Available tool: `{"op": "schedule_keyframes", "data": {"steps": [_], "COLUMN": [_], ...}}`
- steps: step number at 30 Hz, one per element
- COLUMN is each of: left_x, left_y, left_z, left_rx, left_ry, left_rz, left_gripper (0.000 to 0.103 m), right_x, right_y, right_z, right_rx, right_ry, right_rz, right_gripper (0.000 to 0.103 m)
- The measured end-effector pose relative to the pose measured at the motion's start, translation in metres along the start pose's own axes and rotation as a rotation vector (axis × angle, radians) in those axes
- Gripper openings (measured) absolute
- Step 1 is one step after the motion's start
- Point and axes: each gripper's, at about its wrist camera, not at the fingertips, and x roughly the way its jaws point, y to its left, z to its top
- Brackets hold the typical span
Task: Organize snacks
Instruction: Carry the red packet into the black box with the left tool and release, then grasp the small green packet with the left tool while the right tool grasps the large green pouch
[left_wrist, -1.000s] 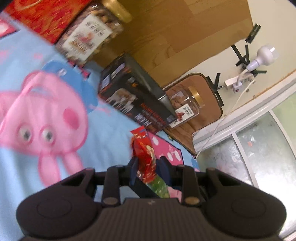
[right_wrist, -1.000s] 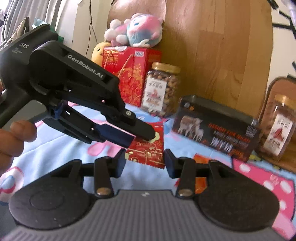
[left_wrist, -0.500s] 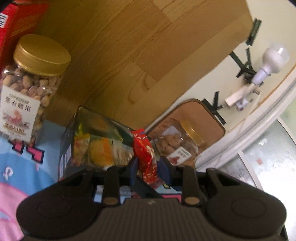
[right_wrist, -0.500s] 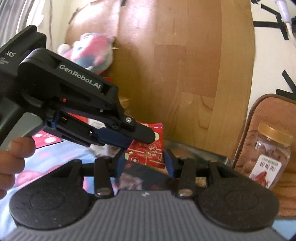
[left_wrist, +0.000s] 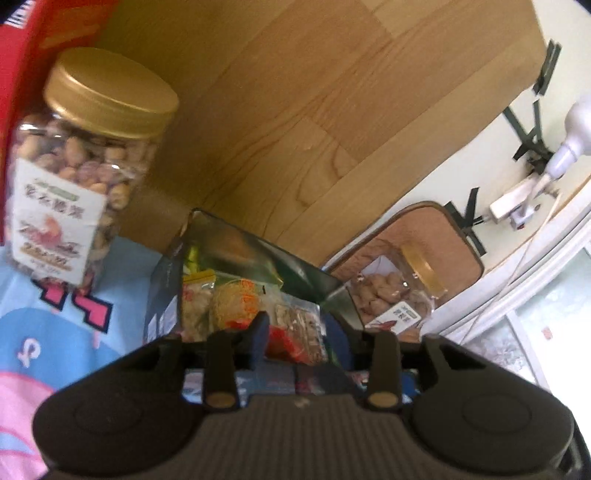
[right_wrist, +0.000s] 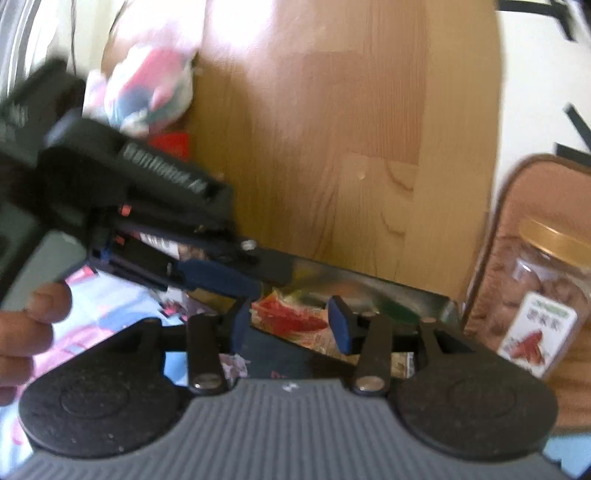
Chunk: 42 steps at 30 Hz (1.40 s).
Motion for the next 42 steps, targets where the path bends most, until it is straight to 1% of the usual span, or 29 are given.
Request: {"op": "schedule_keyframes", "data": {"steps": [2, 4, 6, 8, 11, 12, 15, 17, 19, 21, 22, 23, 25, 27, 29, 30, 34, 36, 40, 42], "left_x": [-0.012, -0.025, -0.035, -0.039, -0.039, -0.038, -0.036, -0.034, -0.030, -0.024, -0.021, -0.019, -0.017, -0.016, -0.016, -0.014, -0.012, -0.013, -0.017, -0.018], "left_y": [0.001, 0.001, -0.001, -0.002, -0.002, -0.004, -0.008, -0.008, -0.006, 0.000, 0.002, 0.007, 0.009, 0.008, 0.004, 0.001, 0.000, 0.003, 0.010, 0.014], "left_z": [-0.004, -0.013, -0.029, -0.049, -0.084, -0.095, -0.125, -0.140, -0.153, -0.162, -0.165, -0.168, -0.170, -0.170, -0.171, -0.171, -0.168, -0.167, -0.164, -0.162], "left_rx": [0.002, 0.003, 0.013, 0.018, -0.001, -0.009, -0.028, -0.049, -0.067, -0.104, -0.124, -0.155, -0.188, -0.201, -0.186, -0.186, -0.215, -0.239, -0.267, -0.285], "left_ry": [-0.008, -0.001, 0.024, 0.069, 0.162, 0.193, 0.257, 0.284, 0.311, 0.330, 0.340, 0.337, 0.326, 0.323, 0.317, 0.313, 0.302, 0.297, 0.269, 0.247], "left_rz": [-0.006, -0.016, -0.026, -0.044, -0.092, -0.112, -0.161, -0.163, -0.144, -0.116, -0.114, -0.131, -0.149, -0.142, -0.145, -0.152, -0.179, -0.206, -0.271, -0.292], "left_gripper": [0.037, 0.037, 0.037, 0.038, 0.038, 0.038, 0.038, 0.038, 0.038, 0.038, 0.038, 0.040, 0.041, 0.044, 0.048, 0.052, 0.052, 0.052, 0.052, 0.052], "right_x": [-0.022, -0.045, -0.062, -0.079, -0.100, -0.106, -0.113, -0.116, -0.119, -0.117, -0.115, -0.113, -0.108, -0.108, -0.109, -0.109, -0.111, -0.112, -0.113, -0.112], "right_y": [-0.009, -0.020, -0.029, -0.038, -0.043, -0.043, -0.043, -0.044, -0.038, -0.027, -0.023, -0.015, -0.004, 0.003, 0.003, 0.001, -0.009, -0.011, -0.021, -0.028], "right_z": [-0.005, -0.015, -0.028, -0.048, -0.076, -0.085, -0.099, -0.104, -0.108, -0.108, -0.109, -0.109, -0.108, -0.109, -0.109, -0.109, -0.110, -0.111, -0.111, -0.110], "right_rx": [0.045, 0.094, 0.129, 0.183, 0.254, 0.265, 0.300, 0.346, 0.325, 0.264, 0.229, 0.182, 0.100, 0.059, 0.055, 0.065, 0.118, 0.145, 0.232, 0.294], "right_ry": [-0.002, 0.023, 0.057, 0.121, 0.208, 0.228, 0.247, 0.255, 0.234, 0.226, 0.224, 0.226, 0.237, 0.238, 0.237, 0.236, 0.229, 0.223, 0.218, 0.222], "right_rz": [0.009, 0.026, 0.035, 0.052, 0.077, 0.078, 0.085, 0.113, 0.116, 0.113, 0.108, 0.103, 0.090, 0.098, 0.089, 0.095, 0.121, 0.137, 0.203, 0.237], "right_gripper": [0.048, 0.048, 0.049, 0.049, 0.049, 0.051, 0.053, 0.054, 0.058, 0.061, 0.062, 0.065, 0.067, 0.067, 0.067, 0.067, 0.067, 0.067, 0.067, 0.064]}}
